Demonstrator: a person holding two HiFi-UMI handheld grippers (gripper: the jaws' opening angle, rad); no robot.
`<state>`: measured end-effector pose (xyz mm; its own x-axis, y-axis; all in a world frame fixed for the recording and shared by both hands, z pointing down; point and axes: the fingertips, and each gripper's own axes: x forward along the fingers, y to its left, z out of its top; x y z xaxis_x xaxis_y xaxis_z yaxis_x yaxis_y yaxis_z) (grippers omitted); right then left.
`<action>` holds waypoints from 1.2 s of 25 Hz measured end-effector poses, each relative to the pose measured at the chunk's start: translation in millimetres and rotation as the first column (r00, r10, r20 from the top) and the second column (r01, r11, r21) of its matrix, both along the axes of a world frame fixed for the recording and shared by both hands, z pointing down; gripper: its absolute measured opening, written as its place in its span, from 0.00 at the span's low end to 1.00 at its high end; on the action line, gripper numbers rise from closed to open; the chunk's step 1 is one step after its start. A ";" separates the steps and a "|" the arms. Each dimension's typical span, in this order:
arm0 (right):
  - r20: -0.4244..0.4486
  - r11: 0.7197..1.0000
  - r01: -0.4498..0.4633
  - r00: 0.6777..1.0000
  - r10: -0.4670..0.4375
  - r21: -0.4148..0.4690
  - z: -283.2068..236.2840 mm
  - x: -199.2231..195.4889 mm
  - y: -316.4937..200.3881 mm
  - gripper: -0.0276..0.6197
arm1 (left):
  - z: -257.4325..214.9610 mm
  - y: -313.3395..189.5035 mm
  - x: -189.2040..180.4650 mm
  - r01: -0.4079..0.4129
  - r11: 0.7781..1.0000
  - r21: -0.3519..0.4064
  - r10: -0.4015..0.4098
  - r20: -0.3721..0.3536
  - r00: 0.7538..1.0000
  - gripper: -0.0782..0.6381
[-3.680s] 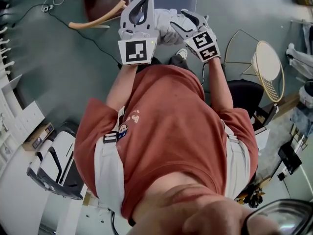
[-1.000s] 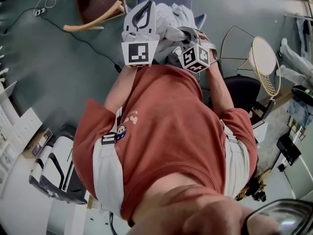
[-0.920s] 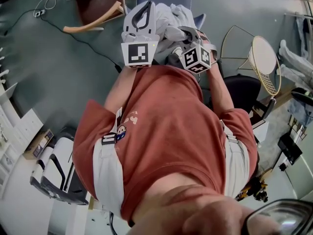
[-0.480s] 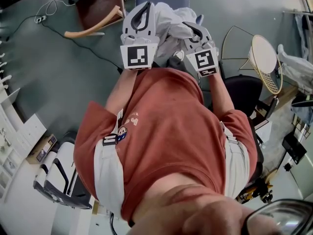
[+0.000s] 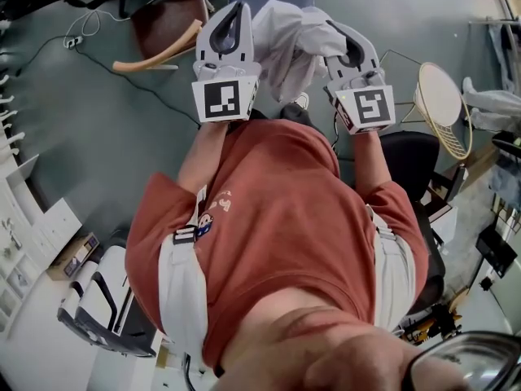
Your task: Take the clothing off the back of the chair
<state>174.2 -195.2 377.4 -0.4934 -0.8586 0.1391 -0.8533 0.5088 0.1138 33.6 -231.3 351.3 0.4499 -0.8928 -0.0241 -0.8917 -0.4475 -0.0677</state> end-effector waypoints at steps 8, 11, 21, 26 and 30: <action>0.074 0.982 -0.083 0.995 0.071 0.171 -83.2 25.1 -6.5 0.10 | -54.7 -3.5 -2.6 0.019 0.994 0.107 -0.013 -0.052 0.999 0.13; 0.099 0.968 -0.124 0.990 0.104 0.218 -110.3 38.9 -8.7 0.10 | -76.1 -5.5 -1.5 0.030 0.990 0.135 -0.016 -0.105 0.994 0.13; 0.188 0.865 -0.352 0.934 0.303 0.358 -195.0 84.8 1.8 0.10 | -122.3 -6.5 -7.9 0.041 0.986 0.164 -0.028 -0.081 0.996 0.13; 0.197 0.818 -0.423 0.906 0.375 0.390 -208.2 103.9 7.1 0.10 | -144.7 -6.8 -10.4 0.063 0.976 0.208 -0.044 -0.093 0.995 0.13; 0.192 0.803 -0.451 0.893 0.408 0.390 -207.1 113.2 6.5 0.10 | -145.9 -9.6 -13.1 0.068 0.975 0.210 -0.049 -0.095 0.994 0.13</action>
